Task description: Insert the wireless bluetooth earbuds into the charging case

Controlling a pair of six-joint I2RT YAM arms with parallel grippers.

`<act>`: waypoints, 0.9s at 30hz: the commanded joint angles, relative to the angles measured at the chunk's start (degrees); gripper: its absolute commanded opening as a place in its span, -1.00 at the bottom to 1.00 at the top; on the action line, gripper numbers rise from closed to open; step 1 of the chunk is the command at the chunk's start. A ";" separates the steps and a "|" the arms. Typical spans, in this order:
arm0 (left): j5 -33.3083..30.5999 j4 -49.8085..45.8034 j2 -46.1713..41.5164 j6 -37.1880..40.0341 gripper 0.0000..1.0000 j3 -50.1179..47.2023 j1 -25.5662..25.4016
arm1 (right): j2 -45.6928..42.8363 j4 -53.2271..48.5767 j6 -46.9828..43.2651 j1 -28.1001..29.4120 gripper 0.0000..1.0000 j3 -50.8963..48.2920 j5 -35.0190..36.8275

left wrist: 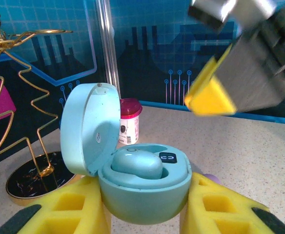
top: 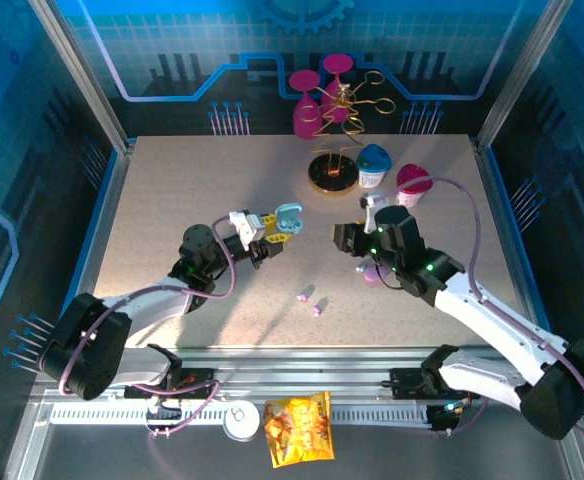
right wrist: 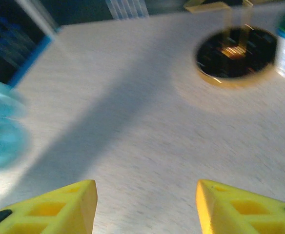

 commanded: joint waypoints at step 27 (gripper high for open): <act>0.79 -1.66 -3.61 1.88 -0.69 -0.13 -0.08 | 18.78 5.77 9.29 -8.32 0.22 -6.77 -13.19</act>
